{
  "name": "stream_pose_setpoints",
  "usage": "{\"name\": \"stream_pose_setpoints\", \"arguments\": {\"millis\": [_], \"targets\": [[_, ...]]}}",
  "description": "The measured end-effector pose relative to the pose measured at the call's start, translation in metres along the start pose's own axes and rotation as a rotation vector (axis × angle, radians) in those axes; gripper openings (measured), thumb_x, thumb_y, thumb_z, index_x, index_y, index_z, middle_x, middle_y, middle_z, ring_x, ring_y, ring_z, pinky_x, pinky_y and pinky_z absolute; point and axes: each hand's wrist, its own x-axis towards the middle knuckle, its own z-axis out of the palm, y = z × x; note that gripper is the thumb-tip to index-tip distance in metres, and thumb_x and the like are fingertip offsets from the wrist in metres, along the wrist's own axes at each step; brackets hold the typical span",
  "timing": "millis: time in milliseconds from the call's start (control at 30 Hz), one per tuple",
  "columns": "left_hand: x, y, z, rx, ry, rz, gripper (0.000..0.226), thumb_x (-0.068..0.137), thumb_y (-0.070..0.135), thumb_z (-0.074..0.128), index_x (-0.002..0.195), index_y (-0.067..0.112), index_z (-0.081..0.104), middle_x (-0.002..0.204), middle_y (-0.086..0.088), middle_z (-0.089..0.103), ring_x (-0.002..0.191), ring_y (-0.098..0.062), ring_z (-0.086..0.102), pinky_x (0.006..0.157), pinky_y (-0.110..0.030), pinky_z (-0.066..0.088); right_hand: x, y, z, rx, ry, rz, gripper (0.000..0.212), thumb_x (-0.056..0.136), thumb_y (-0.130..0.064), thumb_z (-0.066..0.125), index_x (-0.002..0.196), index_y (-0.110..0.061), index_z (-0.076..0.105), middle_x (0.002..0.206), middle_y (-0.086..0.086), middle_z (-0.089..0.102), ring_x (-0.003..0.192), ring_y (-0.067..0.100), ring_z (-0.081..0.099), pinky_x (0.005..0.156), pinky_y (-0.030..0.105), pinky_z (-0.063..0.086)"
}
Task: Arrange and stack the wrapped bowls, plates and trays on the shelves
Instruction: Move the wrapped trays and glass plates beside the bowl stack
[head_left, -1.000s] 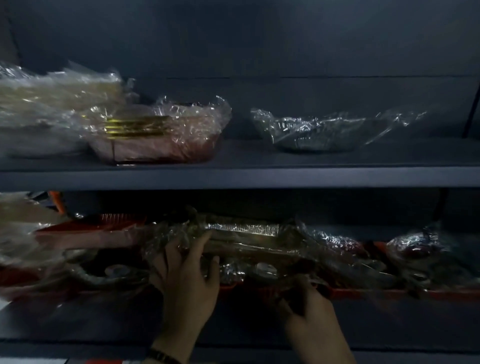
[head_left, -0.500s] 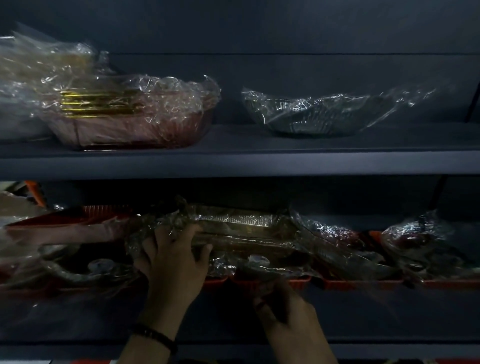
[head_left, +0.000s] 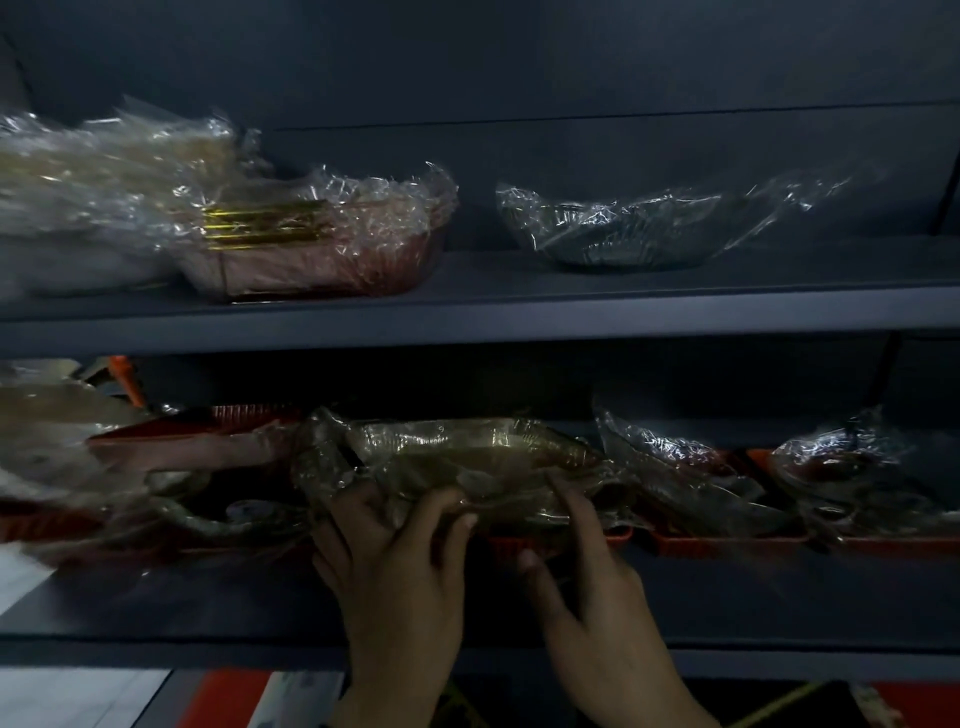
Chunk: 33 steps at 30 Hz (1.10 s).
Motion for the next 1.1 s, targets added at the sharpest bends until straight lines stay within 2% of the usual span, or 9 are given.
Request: {"name": "stream_pose_setpoints", "arguments": {"millis": [133, 300, 400, 567, 700, 767, 833, 967, 1100], "targets": [[-0.015, 0.008, -0.009, 0.007, 0.000, 0.030, 0.027, 0.079, 0.043, 0.086, 0.103, 0.047, 0.075, 0.130, -0.008, 0.043, 0.117, -0.037, 0.044, 0.096, -0.055, 0.044, 0.000, 0.002, 0.005, -0.015, -0.059, -0.034, 0.072, 0.105, -0.038, 0.061, 0.153, -0.071, 0.018, 0.145, -0.023, 0.057, 0.122, 0.001, 0.064, 0.106, 0.031, 0.054], [-0.040, 0.004, -0.021, -0.093, -0.043, 0.147, 0.048, 0.076, 0.024, 0.089, 0.115, 0.044, 0.071, 0.120, 0.005, 0.045, 0.109, -0.020, 0.047, 0.091, -0.051, 0.053, 0.001, 0.009, 0.009, -0.024, -0.012, -0.039, 0.044, 0.097, -0.050, 0.070, 0.136, -0.054, 0.050, 0.124, -0.018, 0.069, 0.111, -0.004, 0.066, 0.096, 0.029, 0.057], [-0.045, -0.002, -0.031, -0.344, -0.038, 0.076, 0.051, 0.076, 0.018, 0.081, 0.115, 0.044, 0.060, 0.109, 0.020, 0.055, 0.097, -0.007, 0.060, 0.084, -0.037, 0.054, -0.001, 0.011, 0.006, -0.004, 0.001, -0.022, 0.059, 0.079, -0.057, 0.085, 0.128, -0.050, 0.053, 0.118, -0.022, 0.071, 0.109, -0.004, 0.067, 0.094, 0.026, 0.057], [-0.030, -0.027, -0.051, -0.749, 0.188, -0.181, 0.042, 0.080, 0.014, 0.066, 0.110, 0.043, 0.056, 0.109, 0.001, 0.062, 0.097, -0.018, 0.063, 0.084, -0.026, 0.051, -0.009, 0.010, 0.003, -0.041, 0.002, -0.043, 0.080, 0.064, -0.064, 0.092, 0.130, -0.052, 0.049, 0.122, -0.027, 0.067, 0.116, -0.011, 0.060, 0.092, 0.006, 0.046], [-0.019, -0.059, -0.053, -0.851, 0.073, -0.514, 0.030, 0.100, 0.044, 0.069, 0.116, 0.060, 0.049, 0.123, 0.010, 0.064, 0.120, -0.026, 0.062, 0.096, -0.039, 0.047, -0.015, 0.011, 0.001, -0.041, 0.022, -0.031, 0.077, 0.062, -0.067, 0.091, 0.125, -0.052, 0.050, 0.119, -0.035, 0.066, 0.113, -0.013, 0.060, 0.087, 0.005, 0.046], [-0.018, -0.067, -0.054, -0.999, -0.090, -0.608, 0.036, 0.094, 0.056, 0.060, 0.128, 0.062, 0.050, 0.125, 0.001, 0.072, 0.114, -0.042, 0.070, 0.086, -0.052, 0.056, -0.018, 0.010, -0.001, -0.056, 0.001, -0.044, 0.083, 0.057, -0.067, 0.094, 0.125, -0.054, 0.048, 0.121, -0.040, 0.061, 0.115, -0.014, 0.057, 0.088, 0.006, 0.045], [-0.018, -0.067, -0.057, -1.113, -0.210, -0.626, 0.050, 0.091, 0.060, 0.057, 0.141, 0.057, 0.048, 0.130, -0.001, 0.074, 0.111, -0.041, 0.075, 0.089, -0.057, 0.061, -0.021, 0.009, -0.002, -0.079, -0.036, -0.044, 0.091, 0.051, -0.070, 0.095, 0.127, -0.056, 0.046, 0.120, -0.036, 0.063, 0.116, -0.012, 0.057, 0.092, 0.012, 0.044], [-0.016, -0.064, -0.063, -1.011, -0.171, -0.527, 0.038, 0.099, 0.037, 0.068, 0.136, 0.043, 0.064, 0.133, 0.012, 0.072, 0.125, -0.016, 0.068, 0.104, -0.043, 0.055, -0.027, 0.004, 0.002, -0.139, -0.101, -0.045, 0.097, 0.048, -0.074, 0.094, 0.129, -0.059, 0.043, 0.126, -0.027, 0.061, 0.120, -0.006, 0.055, 0.097, 0.022, 0.047], [-0.017, -0.067, -0.075, -0.851, -0.076, -0.457, 0.015, 0.102, 0.024, 0.070, 0.110, 0.036, 0.071, 0.097, 0.004, 0.077, 0.090, -0.022, 0.072, 0.079, -0.043, 0.058, -0.036, -0.013, 0.002, -0.181, -0.095, -0.086, 0.075, 0.065, -0.076, 0.084, 0.123, -0.072, 0.037, 0.117, -0.039, 0.053, 0.109, -0.022, 0.046, 0.087, -0.002, 0.036]]}}
